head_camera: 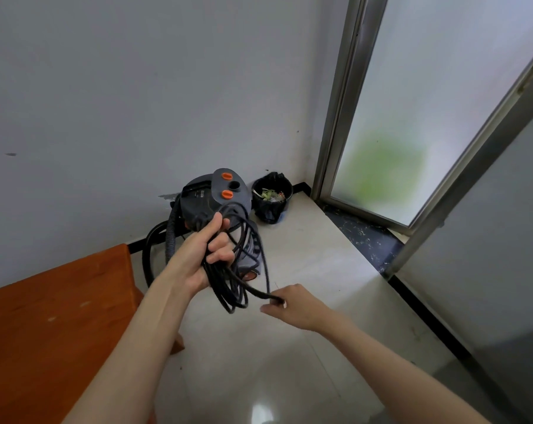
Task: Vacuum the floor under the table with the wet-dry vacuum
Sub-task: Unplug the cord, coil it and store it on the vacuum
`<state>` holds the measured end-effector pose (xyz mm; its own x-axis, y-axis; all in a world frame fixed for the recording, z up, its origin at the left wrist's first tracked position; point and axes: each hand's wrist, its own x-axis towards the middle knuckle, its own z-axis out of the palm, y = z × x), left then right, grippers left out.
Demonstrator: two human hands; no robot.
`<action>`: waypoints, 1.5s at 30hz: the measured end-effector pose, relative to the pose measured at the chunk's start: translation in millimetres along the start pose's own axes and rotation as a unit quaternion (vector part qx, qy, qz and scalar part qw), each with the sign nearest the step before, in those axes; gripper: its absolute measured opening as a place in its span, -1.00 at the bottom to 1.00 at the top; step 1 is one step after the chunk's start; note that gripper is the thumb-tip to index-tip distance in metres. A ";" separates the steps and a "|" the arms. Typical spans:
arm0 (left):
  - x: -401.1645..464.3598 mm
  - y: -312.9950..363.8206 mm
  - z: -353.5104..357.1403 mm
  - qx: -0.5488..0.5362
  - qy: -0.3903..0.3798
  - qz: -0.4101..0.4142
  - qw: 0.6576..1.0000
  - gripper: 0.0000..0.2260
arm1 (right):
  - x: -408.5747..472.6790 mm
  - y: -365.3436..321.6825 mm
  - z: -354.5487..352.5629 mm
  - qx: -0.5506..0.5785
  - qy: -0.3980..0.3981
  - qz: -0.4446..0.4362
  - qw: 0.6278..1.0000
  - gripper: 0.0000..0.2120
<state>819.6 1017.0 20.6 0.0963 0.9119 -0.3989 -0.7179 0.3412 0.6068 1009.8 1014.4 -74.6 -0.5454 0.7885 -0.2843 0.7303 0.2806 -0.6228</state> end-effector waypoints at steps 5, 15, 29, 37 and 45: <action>-16.8 29.6 1.9 0.053 -0.099 0.061 0.992 -0.68 | 18.7 20.6 -3.1 -0.041 -0.021 0.019 0.999 -0.78; -7.2 49.3 -19.8 0.099 0.022 0.153 0.983 -0.85 | 86.6 40.5 -7.5 -0.066 -0.014 0.014 0.998 -0.74; 166.1 128.9 -102.4 0.356 0.206 0.186 0.892 -0.61 | 284.8 24.2 -57.8 0.145 -0.006 0.263 0.954 -0.78; 238.9 128.2 -124.3 0.440 0.197 0.110 0.869 -0.74 | 393.6 -31.8 -108.9 0.641 -0.092 0.308 0.697 -0.65; 297.8 136.7 -129.9 0.274 0.156 0.042 0.948 -0.64 | 484.4 -45.6 -135.6 0.680 -0.064 0.321 0.656 -0.79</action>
<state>660.7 1305.7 -104.6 -0.2148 0.8588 -0.4652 -0.2407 0.4150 0.8774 768.1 1457.7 -85.0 -0.3989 0.4271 -0.8115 -0.1682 -0.9040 -0.3931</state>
